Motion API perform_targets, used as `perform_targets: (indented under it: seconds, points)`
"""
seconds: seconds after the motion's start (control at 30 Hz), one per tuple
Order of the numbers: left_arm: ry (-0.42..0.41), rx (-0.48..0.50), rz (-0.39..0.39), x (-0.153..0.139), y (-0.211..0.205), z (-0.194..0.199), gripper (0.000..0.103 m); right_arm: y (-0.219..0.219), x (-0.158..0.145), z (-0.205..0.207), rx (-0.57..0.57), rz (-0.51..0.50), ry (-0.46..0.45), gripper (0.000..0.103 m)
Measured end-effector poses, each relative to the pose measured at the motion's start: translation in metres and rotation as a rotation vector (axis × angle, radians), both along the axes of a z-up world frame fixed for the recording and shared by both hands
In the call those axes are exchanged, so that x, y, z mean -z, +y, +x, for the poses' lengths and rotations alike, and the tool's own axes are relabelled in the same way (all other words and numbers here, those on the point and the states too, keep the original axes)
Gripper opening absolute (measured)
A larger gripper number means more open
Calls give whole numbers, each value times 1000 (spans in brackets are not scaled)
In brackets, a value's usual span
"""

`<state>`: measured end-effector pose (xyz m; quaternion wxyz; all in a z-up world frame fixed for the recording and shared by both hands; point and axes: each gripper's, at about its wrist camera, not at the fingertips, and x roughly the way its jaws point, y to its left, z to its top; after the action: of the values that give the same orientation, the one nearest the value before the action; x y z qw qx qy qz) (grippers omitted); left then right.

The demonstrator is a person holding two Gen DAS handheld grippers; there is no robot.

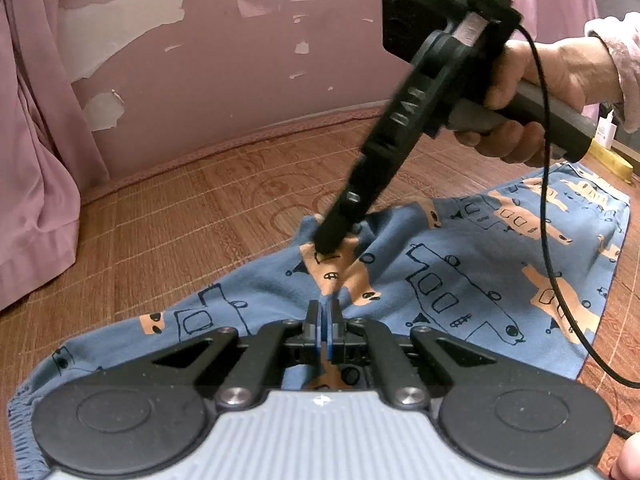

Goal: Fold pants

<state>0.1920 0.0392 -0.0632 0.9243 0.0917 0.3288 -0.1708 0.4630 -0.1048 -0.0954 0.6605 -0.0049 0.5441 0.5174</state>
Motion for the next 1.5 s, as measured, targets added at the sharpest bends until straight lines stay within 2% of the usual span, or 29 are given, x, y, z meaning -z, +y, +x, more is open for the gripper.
perform_targets:
  seconds: [0.07,0.1,0.17,0.23,0.37,0.4,0.47,0.5,0.53,0.57,0.63,0.7,0.77,0.8,0.83,0.9,0.97,1.0,1.03,1.07,1.1,1.13,1.2,1.27,1.33,1.4,1.43,1.5]
  points:
    - [5,1,-4,0,0,1,2,3,4,4,52,11,21,17]
    - [10,0,-10,0,1,2,3,6,4,3,69,2,-8,3]
    - [25,-3,-34,-1,5,4,4,7,-5,0,86,-4,-104,2]
    - [43,-10,-67,-1,11,7,8,7,-15,-1,91,13,-160,2]
    - [52,-19,-108,1,20,10,11,12,-13,4,68,-22,-206,2]
    - [61,-18,-108,-1,22,12,16,13,-8,8,63,-43,-204,4]
    - [95,-41,-126,-8,32,13,42,10,-3,12,90,-63,-193,15]
    - [107,-67,-137,-12,40,12,61,5,-9,9,112,-68,-238,25]
    - [90,-95,-152,-17,51,8,62,0,-15,5,125,-81,-293,50]
    - [68,-131,-150,-21,62,2,62,-6,-25,-3,132,-95,-374,59]
    - [53,-209,-131,-26,82,-3,62,-19,-41,-26,142,-77,-480,58]
    - [72,-275,-140,-25,104,-4,62,-35,-47,-47,149,-17,-457,54]
    - [105,-340,-73,-18,117,-1,58,-46,-39,-69,158,6,-389,49]
    - [115,-356,-45,-14,123,0,46,-50,-29,-80,166,-15,-384,46]
    - [106,-355,-29,-13,127,0,42,-52,-21,-88,172,-50,-400,44]
    - [97,-342,37,-13,127,-1,42,-61,-3,-104,202,-146,-483,37]
    - [76,-323,189,-11,121,-5,46,-74,2,-124,227,-188,-637,35]
    - [72,-292,237,-8,122,-9,46,-78,2,-131,251,-218,-669,39]
    - [67,-278,251,-7,124,-13,47,-83,1,-135,286,-242,-682,48]
    - [75,-283,276,-9,126,-13,51,-91,1,-137,323,-267,-687,51]
    - [71,-304,302,-10,125,-15,66,-99,1,-140,356,-288,-694,52]
    - [68,-326,324,-12,125,-17,70,-107,0,-144,390,-311,-708,52]
    - [71,-363,328,-19,123,-14,69,-119,-2,-159,415,-325,-729,52]
    - [34,-372,286,-31,116,-24,68,-130,-4,-179,402,-292,-716,56]
    - [19,-309,239,-35,105,-31,77,-138,1,-200,385,-309,-722,64]
    - [62,-270,299,-25,89,-29,77,-146,9,-212,418,-336,-717,65]
    - [89,-269,341,-17,84,-27,75,-158,9,-213,474,-322,-688,70]
    - [79,-295,362,-11,84,-28,83,-183,8,-209,589,-328,-619,77]
